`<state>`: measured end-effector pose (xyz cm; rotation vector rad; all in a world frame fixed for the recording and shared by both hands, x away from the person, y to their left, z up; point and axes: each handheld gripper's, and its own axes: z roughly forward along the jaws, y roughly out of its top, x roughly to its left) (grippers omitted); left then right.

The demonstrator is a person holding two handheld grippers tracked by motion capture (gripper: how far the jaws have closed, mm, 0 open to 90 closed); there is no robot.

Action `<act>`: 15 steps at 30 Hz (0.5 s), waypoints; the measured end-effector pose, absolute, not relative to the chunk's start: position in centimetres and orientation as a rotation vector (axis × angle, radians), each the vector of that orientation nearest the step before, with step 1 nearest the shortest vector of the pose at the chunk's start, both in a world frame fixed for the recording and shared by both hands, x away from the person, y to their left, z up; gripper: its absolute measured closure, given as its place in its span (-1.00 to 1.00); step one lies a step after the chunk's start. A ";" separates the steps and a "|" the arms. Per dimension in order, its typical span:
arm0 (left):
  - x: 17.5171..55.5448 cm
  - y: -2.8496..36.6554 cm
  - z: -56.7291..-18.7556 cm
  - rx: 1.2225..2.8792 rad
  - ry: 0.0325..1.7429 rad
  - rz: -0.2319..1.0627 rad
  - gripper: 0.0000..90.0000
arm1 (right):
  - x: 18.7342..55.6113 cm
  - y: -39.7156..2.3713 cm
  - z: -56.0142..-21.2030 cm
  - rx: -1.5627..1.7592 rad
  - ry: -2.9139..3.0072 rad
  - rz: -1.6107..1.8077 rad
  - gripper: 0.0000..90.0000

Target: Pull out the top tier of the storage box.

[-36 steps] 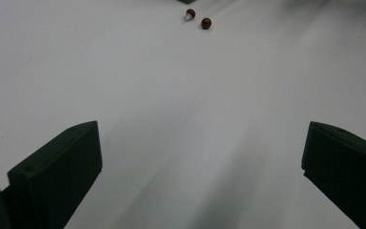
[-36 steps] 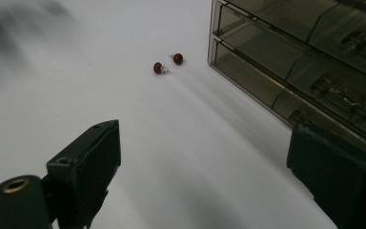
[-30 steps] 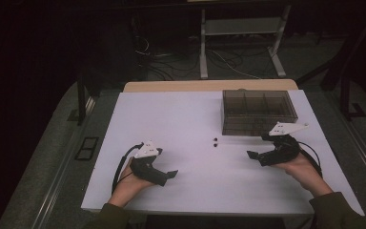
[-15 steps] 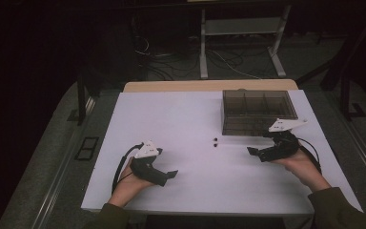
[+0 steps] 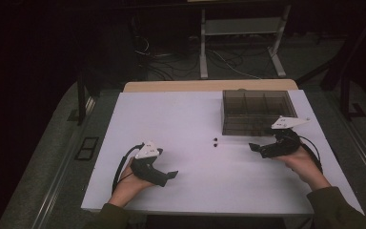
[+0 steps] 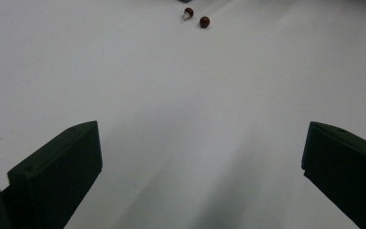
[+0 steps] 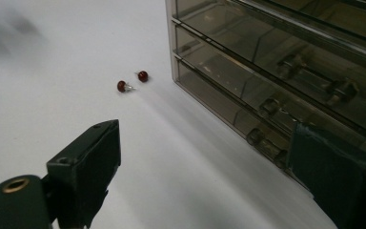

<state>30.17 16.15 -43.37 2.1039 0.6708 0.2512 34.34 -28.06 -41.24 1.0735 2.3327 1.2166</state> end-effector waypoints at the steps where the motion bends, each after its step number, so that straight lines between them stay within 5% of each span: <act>1: 30.2 16.2 -43.4 2.102 0.672 0.251 -1.00 | 34.4 -28.1 -41.3 1.076 2.330 1.217 -0.77; 15: 30.2 16.2 -43.3 2.101 0.680 0.245 -1.00 | 34.9 -29.5 -41.5 1.107 2.272 1.216 -0.77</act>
